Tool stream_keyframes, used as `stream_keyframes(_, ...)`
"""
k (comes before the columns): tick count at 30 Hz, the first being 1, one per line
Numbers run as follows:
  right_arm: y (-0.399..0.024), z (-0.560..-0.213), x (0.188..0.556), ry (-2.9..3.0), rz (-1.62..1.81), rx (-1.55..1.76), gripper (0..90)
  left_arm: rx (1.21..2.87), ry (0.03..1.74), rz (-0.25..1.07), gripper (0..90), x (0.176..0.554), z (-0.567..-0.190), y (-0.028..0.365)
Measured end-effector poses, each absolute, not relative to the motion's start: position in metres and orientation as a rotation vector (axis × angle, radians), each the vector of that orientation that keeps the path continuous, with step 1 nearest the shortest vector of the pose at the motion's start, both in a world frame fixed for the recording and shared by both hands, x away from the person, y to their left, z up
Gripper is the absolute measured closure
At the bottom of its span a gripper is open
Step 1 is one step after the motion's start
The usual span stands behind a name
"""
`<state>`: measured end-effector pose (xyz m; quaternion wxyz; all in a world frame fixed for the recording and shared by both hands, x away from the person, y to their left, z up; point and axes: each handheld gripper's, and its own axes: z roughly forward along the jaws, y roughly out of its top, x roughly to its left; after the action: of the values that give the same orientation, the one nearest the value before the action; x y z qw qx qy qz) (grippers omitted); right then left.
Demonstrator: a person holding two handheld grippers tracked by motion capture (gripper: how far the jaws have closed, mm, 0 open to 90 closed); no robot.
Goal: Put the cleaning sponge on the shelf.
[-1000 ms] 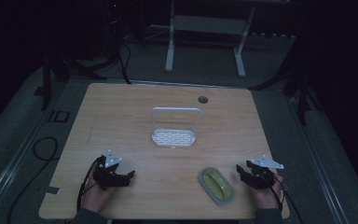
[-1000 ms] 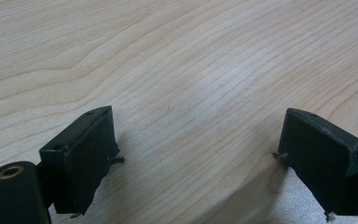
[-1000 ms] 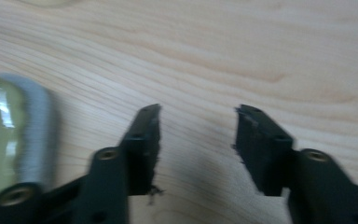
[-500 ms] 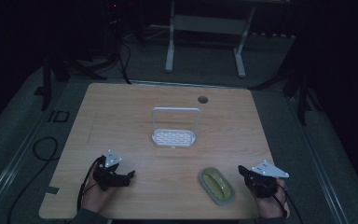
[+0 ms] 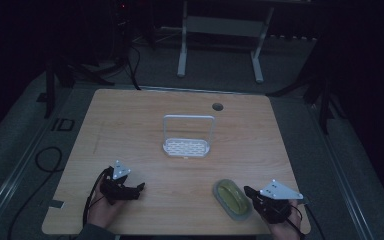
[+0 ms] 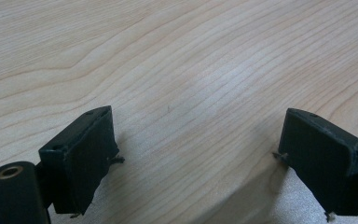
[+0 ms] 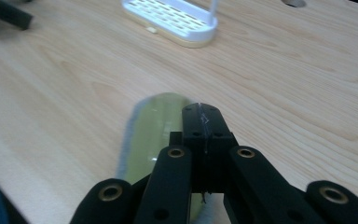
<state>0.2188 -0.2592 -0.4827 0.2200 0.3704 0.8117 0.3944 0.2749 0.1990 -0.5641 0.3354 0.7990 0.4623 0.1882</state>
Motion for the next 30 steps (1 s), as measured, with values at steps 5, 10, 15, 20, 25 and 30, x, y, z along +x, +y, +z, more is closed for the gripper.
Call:
stream_keyframes(5, -0.249, -0.482, 0.212, 2.287, 1.095, 0.971, 90.0, 2.084, 1.207, 0.491, 11.0, 0.275, -0.564, 0.199)
stream_keyframes(10, -0.244, -0.488, 0.207, 2.327, 1.089, 0.956, 90.0, 2.084, 1.207, 0.491, 11.0, 0.275, -0.564, 0.199)
stream_keyframes(15, -0.242, -0.493, 0.203, 2.352, 1.083, 0.964, 90.0, 2.083, 1.208, 0.492, 11.0, 0.275, -0.564, 0.199)
stream_keyframes(20, -0.239, -0.501, 0.199, 2.397, 1.063, 0.957, 90.0, 2.083, 1.210, 0.492, 11.0, 0.275, -0.564, 0.198)
stream_keyframes(25, -0.239, -0.508, 0.195, 2.428, 1.047, 0.956, 90.0, 2.083, 1.210, 0.492, 11.0, 0.275, -0.564, 0.198)
stream_keyframes(30, -0.239, -0.514, 0.192, 2.469, 1.020, 0.942, 90.0, 2.082, 1.211, 0.493, 11.0, 0.275, -0.564, 0.198)
